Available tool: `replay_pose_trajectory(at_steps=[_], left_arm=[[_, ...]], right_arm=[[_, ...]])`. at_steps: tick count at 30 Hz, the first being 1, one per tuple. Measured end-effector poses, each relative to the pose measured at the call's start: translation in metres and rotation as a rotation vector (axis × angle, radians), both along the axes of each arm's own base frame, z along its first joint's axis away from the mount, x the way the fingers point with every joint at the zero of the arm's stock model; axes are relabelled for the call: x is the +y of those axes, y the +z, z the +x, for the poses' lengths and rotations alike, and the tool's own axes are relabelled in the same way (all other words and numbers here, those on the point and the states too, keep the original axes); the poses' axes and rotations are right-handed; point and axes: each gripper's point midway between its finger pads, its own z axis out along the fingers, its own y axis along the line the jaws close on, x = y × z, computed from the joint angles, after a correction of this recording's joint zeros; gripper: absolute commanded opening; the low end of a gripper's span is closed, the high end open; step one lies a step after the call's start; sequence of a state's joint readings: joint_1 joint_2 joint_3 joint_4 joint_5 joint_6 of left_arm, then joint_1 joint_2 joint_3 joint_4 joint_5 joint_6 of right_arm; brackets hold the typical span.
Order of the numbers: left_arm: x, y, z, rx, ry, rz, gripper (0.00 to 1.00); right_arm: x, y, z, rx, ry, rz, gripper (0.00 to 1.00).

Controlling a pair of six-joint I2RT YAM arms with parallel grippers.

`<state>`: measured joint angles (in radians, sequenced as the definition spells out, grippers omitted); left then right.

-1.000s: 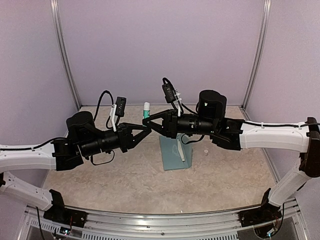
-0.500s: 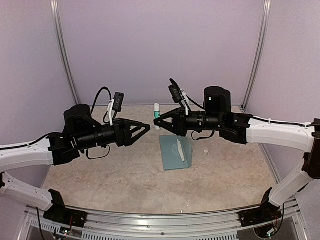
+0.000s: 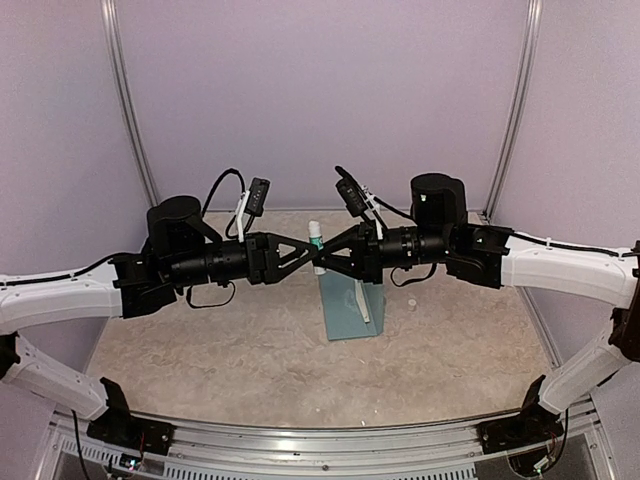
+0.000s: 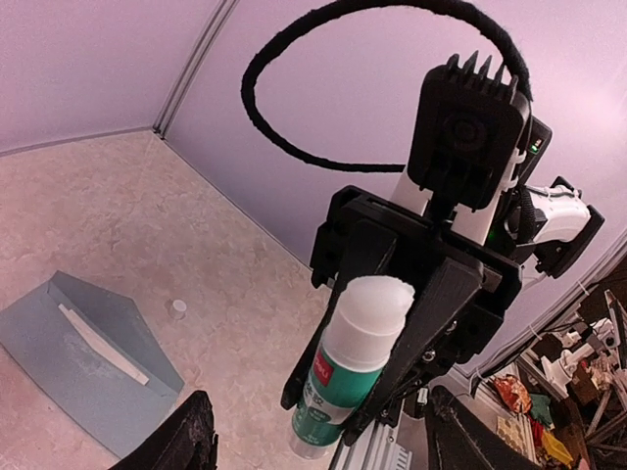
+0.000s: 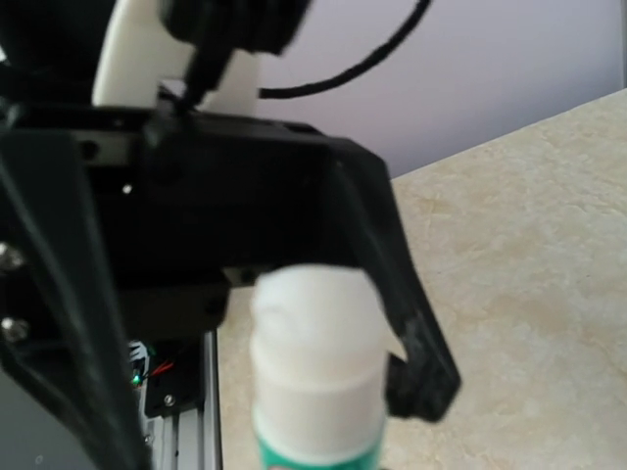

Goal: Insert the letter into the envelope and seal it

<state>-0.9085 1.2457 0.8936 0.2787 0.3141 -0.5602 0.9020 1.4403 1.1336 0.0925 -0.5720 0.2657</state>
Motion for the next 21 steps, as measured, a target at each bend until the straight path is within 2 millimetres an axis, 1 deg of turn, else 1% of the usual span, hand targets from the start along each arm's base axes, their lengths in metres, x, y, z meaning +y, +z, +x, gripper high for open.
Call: replay_pose_trajectory(at_steps=[2,4,7,9,14,17,21], left_arm=[[-0.002,-0.002,0.0,0.006,-0.008,0.004,0.63],[-0.005,0.002,0.0,0.005,-0.016,-0.001,0.59],[-0.006,0.009,-0.001,-0.001,-0.023,-0.015,0.51],[-0.007,0.01,0.0,-0.002,-0.024,-0.018,0.47],[-0.01,0.007,0.001,0.006,-0.027,-0.013,0.39],[-0.012,0.003,0.002,0.012,-0.029,-0.005,0.31],[-0.014,-0.001,0.002,0.02,-0.034,0.002,0.16]], right_arm=[[0.0,-0.001,-0.001,-0.002,0.006,-0.002,0.07],[0.0,-0.003,-0.003,0.0,0.015,-0.01,0.07],[0.0,-0.006,-0.005,0.006,0.023,-0.022,0.07],[0.0,-0.008,-0.006,0.008,0.028,-0.027,0.07],[0.0,-0.009,-0.009,0.008,0.043,-0.032,0.07],[0.001,-0.011,-0.01,0.008,0.049,-0.037,0.07],[0.003,-0.019,-0.008,0.019,0.049,-0.056,0.06]])
